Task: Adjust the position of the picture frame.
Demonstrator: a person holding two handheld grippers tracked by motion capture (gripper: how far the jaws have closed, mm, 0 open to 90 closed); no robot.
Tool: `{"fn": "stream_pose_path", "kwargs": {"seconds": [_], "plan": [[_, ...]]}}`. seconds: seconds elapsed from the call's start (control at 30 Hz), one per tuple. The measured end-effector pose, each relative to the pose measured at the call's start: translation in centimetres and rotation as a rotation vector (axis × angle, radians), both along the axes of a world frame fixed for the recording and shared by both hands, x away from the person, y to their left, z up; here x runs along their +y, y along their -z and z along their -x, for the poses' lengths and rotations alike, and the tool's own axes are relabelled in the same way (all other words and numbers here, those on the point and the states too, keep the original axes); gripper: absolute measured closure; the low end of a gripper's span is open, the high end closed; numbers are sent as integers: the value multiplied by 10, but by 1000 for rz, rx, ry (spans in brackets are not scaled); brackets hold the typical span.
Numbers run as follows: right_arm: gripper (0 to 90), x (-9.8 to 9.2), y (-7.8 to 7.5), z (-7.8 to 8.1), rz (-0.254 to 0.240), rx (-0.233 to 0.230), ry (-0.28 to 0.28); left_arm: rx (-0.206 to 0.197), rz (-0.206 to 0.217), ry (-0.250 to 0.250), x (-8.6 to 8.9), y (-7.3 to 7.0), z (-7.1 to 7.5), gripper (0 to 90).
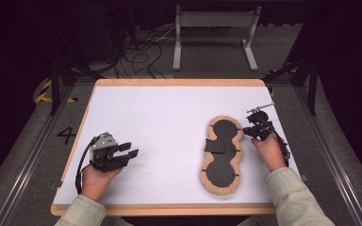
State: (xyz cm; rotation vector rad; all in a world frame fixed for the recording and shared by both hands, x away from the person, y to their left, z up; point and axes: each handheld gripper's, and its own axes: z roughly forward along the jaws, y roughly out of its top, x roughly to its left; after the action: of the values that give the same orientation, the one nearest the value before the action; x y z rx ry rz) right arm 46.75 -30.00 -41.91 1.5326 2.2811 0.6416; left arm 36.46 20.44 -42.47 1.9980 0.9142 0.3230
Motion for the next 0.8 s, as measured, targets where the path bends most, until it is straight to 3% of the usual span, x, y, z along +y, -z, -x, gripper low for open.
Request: {"fn": "stream_pose_path", "kwargs": {"seconds": [0.1, 0.37, 0.8], "plan": [[899, 3, 0, -1, 12, -4, 6, 6, 8, -3, 2, 0, 0, 557], [900, 11, 1, -6, -15, 1, 16, 4, -2, 2, -1, 1, 0, 556], [900, 74, 1, -29, -23, 7, -70, 13, 10, 12, 0, 2, -3, 554]]}}
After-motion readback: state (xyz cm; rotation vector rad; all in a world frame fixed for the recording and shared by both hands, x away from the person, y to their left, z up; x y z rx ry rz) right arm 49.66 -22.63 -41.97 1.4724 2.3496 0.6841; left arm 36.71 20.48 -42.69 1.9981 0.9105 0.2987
